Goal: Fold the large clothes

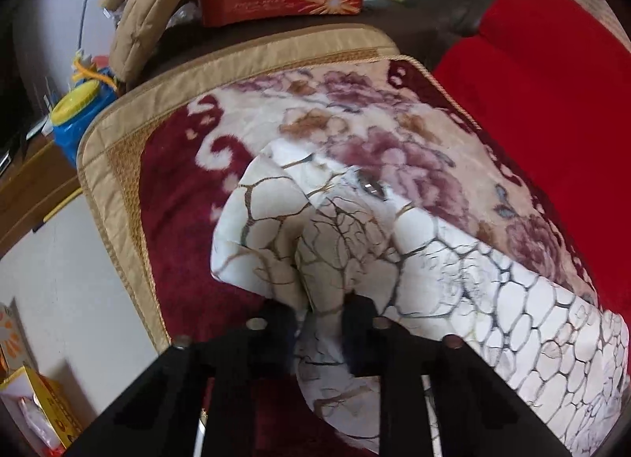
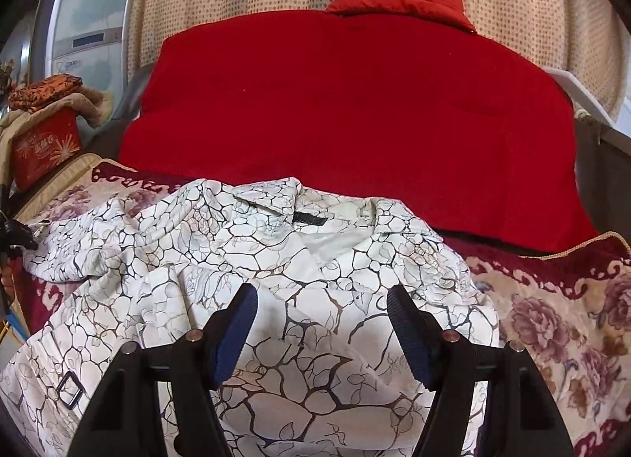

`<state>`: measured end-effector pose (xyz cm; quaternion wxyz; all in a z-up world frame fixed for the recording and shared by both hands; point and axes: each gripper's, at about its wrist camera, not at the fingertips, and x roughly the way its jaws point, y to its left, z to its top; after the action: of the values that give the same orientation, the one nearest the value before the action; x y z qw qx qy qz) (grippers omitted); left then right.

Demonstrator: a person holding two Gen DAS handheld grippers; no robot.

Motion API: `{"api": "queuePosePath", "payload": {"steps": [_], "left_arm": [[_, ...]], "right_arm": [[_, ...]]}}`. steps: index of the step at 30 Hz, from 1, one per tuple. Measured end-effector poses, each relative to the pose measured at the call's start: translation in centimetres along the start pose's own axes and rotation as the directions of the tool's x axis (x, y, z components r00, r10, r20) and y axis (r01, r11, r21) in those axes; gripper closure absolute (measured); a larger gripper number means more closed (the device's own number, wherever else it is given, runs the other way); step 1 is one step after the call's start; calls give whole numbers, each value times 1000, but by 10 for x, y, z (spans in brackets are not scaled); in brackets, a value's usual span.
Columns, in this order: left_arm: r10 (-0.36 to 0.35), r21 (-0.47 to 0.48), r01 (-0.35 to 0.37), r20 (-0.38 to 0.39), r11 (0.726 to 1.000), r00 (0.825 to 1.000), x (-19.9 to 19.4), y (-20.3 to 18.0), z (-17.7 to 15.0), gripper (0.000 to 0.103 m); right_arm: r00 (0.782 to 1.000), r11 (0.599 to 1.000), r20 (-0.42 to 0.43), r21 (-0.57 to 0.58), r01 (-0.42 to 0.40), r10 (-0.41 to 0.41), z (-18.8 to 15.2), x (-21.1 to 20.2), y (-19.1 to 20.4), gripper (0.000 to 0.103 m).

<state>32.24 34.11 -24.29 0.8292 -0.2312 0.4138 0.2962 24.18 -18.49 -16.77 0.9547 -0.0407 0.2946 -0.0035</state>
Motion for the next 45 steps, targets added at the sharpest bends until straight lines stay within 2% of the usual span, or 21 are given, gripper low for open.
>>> {"api": "queuePosePath", "payload": {"steps": [7, 14, 19, 23, 27, 29, 33, 34, 37, 42, 45], "left_arm": [[-4, 78, -1, 64, 997, 998, -24, -18, 4, 91], [-50, 150, 31, 124, 988, 991, -54, -38, 5, 92], [-105, 235, 62, 174, 970, 979, -88, -64, 2, 92], [-170, 334, 92, 212, 938, 962, -123, -95, -6, 92], [-250, 461, 118, 236, 879, 939, -163, -133, -24, 92], [-302, 538, 131, 243, 833, 922, -188, -156, -39, 92], [-403, 680, 135, 252, 721, 880, -235, -202, -81, 92], [-437, 717, 137, 252, 683, 863, -250, -216, -98, 92], [-492, 781, 136, 238, 610, 838, -277, -244, -135, 92], [-554, 840, 200, 137, 504, 821, -296, -285, -195, 92], [-566, 844, 259, 62, 469, 822, -297, -302, -226, 92]], "right_arm": [[1000, 1000, 6, -3, 5, -5, 0, -1, 0, 31], [1000, 1000, 7, -2, 8, -8, 1, -1, -1, 31], [1000, 1000, 10, 8, 11, -11, 2, -2, -4, 31], [1000, 1000, 12, 13, 17, -17, 2, -3, -8, 31], [1000, 999, 2, 45, 10, -10, 2, -3, -18, 31], [1000, 997, -5, 74, 3, -2, 2, -2, -26, 31], [1000, 989, -12, 151, -6, 8, 2, -1, -48, 31], [1000, 986, -11, 165, -4, 6, 2, -2, -53, 31], [1000, 979, -12, 204, -1, 4, 2, -2, -67, 31], [1000, 965, -20, 260, 14, -9, -1, -3, -92, 31], [999, 949, -31, 315, 19, -9, -3, -1, -112, 31]]}}
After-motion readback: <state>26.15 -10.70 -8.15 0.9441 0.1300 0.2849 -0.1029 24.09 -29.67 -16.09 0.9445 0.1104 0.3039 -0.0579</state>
